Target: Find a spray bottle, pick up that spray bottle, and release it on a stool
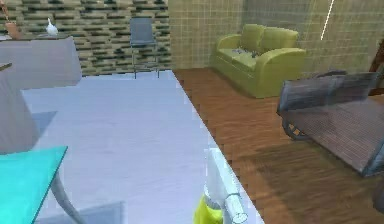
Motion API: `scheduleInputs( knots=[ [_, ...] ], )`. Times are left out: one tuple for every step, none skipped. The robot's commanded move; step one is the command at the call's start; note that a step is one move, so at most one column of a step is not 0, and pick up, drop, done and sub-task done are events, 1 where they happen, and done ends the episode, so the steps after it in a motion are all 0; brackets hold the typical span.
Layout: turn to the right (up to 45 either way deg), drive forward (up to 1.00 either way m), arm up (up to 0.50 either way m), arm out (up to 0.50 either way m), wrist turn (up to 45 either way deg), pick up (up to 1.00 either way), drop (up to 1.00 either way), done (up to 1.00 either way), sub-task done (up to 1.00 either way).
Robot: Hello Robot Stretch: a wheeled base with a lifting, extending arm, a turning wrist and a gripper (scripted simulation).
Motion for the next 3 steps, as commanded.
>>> scheduleInputs(
  knots=[
    [0.0, 1.0, 0.0, 0.0, 0.0, 0.0, 0.0, 0.0, 0.0],
    [0.0, 1.0, 0.0, 0.0, 0.0, 0.0, 0.0, 0.0, 0.0],
    [-3.0, 0.0, 0.0, 0.0, 0.0, 0.0, 0.0, 0.0, 0.0]
  ],
)
